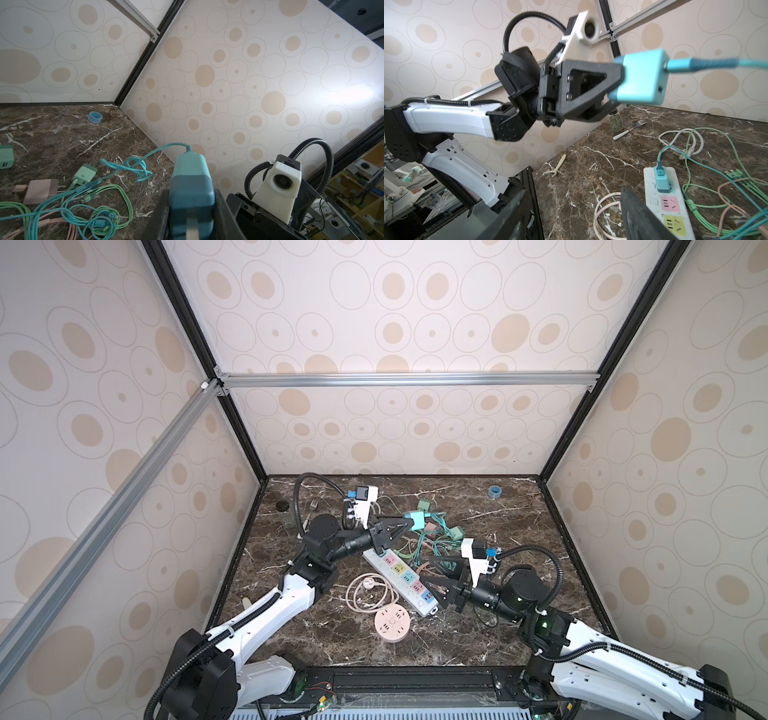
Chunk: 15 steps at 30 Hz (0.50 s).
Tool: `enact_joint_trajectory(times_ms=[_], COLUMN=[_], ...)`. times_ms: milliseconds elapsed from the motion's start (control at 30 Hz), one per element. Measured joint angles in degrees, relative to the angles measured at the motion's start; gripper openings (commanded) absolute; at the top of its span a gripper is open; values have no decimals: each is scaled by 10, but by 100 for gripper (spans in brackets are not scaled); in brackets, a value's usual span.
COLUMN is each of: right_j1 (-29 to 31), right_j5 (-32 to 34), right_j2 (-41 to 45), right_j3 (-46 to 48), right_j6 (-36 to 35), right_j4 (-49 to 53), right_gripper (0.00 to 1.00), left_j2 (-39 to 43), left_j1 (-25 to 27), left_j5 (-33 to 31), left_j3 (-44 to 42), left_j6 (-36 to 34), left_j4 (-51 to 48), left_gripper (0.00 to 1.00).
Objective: Insert the plug
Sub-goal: 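Bring the charger to the right gripper and grasp it with both grippers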
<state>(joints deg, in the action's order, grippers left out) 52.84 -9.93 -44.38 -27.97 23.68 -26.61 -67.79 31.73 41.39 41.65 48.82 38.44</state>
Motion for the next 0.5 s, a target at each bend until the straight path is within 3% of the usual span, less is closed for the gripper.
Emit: enact_joint_trajectory(times_ms=[233, 500], right_j1=[-16, -60], right_j5=[22, 3], right_j2=[-27, -77], right_j3=[30, 49], right_j6=[49, 122], right_j4=[-97, -228], right_gripper=[61, 65], left_j2=[11, 23], left_j1=[28, 36], left_j5=[-10, -5], left_j3=[-50, -78], left_j6=[12, 34], left_j4=[76, 180], left_gripper=[0, 0])
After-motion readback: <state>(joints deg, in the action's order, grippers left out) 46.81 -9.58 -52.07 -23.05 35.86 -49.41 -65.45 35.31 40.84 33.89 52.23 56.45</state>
